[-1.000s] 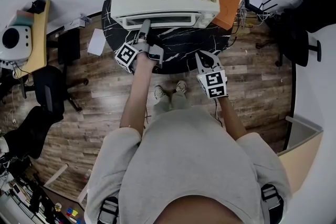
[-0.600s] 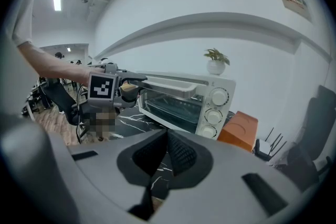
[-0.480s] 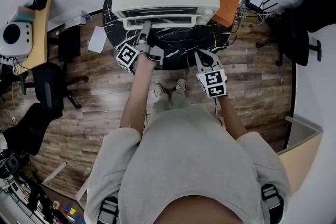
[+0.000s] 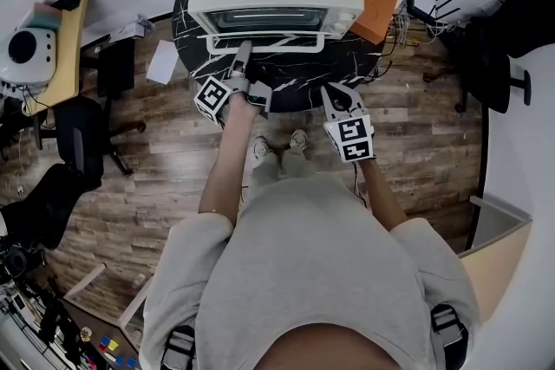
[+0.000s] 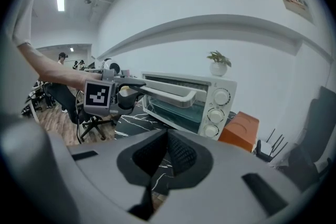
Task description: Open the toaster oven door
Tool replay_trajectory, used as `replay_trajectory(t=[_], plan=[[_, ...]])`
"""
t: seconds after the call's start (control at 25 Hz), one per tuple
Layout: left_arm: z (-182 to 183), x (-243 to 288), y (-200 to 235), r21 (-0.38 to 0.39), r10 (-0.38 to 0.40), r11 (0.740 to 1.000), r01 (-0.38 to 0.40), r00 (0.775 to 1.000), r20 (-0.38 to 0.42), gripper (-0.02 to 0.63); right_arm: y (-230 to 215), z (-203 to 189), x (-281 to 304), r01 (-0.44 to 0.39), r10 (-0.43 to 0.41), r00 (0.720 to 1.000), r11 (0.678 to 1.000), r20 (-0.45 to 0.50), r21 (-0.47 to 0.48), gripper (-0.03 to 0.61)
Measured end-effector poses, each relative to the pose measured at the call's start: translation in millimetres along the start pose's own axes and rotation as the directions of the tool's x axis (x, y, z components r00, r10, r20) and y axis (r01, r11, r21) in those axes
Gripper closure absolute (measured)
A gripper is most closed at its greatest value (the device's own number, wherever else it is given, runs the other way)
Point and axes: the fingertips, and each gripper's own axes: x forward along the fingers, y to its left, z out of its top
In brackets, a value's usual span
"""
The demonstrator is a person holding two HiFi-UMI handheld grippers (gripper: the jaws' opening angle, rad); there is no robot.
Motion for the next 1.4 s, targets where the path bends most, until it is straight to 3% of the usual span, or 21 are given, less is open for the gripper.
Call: replay_trajectory(t=[0.48, 1.4], plan=[[-6, -22, 16, -0.008, 0.027, 1.0, -0.027, 0.999, 0.016, 0.497, 5, -3, -5, -0.038, 0.038, 0.999, 0.999, 0.006, -0.02, 0.565], [-19, -57, 45, -0.022, 0.084, 0.996, -0.085, 0.995, -0.062, 0.506, 52, -12, -24, -0.015, 0.014, 1.0, 1.0, -0.02, -0.025, 0.565]])
